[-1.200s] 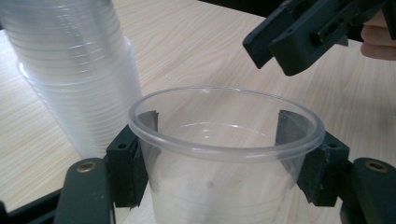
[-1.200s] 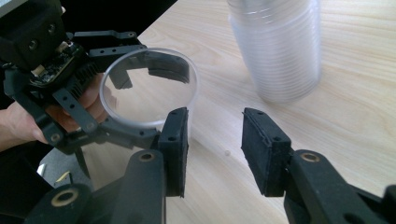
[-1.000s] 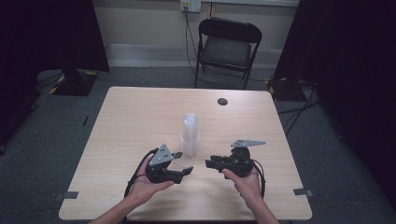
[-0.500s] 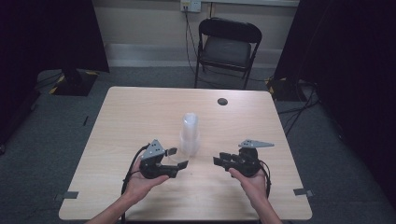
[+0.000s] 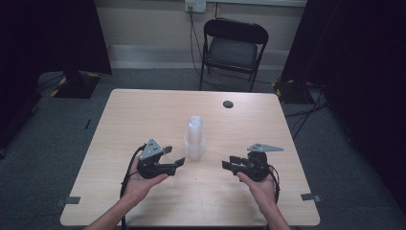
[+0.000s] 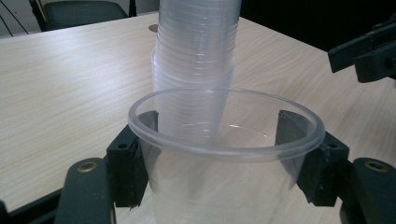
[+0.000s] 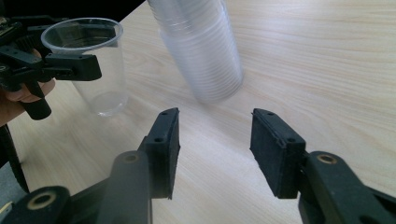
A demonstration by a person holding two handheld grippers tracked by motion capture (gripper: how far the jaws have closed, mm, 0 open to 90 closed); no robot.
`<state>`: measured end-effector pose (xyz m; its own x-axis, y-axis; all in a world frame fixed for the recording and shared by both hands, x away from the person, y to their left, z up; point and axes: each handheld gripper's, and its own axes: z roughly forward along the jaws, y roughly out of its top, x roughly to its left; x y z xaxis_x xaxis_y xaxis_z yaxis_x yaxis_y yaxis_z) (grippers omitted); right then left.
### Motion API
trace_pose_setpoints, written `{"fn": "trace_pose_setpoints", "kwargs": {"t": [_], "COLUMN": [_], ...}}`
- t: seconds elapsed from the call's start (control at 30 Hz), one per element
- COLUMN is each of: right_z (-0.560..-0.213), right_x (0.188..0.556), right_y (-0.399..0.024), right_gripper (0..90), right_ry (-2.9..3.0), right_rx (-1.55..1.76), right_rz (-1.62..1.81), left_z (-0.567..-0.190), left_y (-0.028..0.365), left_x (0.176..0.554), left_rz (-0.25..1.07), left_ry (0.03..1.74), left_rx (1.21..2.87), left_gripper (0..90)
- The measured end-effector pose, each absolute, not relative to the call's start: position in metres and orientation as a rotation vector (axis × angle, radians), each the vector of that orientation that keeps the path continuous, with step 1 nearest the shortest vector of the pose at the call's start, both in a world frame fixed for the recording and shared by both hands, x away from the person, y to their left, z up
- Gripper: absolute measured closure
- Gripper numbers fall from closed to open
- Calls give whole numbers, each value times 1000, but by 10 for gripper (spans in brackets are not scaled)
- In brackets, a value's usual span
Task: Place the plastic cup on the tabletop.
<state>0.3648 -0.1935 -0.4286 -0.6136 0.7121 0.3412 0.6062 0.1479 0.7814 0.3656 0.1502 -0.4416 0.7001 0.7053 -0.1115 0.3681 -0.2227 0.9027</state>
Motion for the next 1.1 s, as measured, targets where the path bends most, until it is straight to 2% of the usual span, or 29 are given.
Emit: {"fn": "trace_pose_setpoints", "kwargs": {"t": [0.2, 0.4, 0.67, 0.7, 0.77, 0.9, 1.0, 1.07, 1.1], "right_z": [-428, -426, -425, -425, -423, -426, -433, -437, -439], "right_x": [365, 364, 362, 362, 360, 354, 348, 345, 345], "right_y": [-195, -197, -198, -198, -201, -205, -207, -209, -211], "right_gripper": [456, 436, 414, 406, 404, 401, 399, 399, 398], "right_ry": [2277, 2266, 2285, 2310, 2309, 2301, 2326, 2333, 2329], "right_rx": [1346, 1351, 1334, 1329, 1326, 1322, 1328, 1336, 1345], "right_rz": [1440, 1431, 1399, 1374, 1377, 1389, 1370, 1358, 1356], "left_z": [-440, -435, -430, -431, -433, -432, -428, -427, -425], "left_y": [155, 164, 173, 173, 173, 179, 180, 182, 182], "left_x": [368, 377, 397, 401, 405, 417, 428, 433, 436], "left_rz": [434, 509, 527, 494, 562, 589, 586, 602, 594], "left_ry": [864, 837, 846, 839, 840, 864, 886, 905, 919], "left_rx": [1822, 1828, 1791, 1829, 1882, 1815, 1836, 1755, 1766], "left_gripper": [310, 304, 304, 302, 298, 299, 299, 299, 299]}}
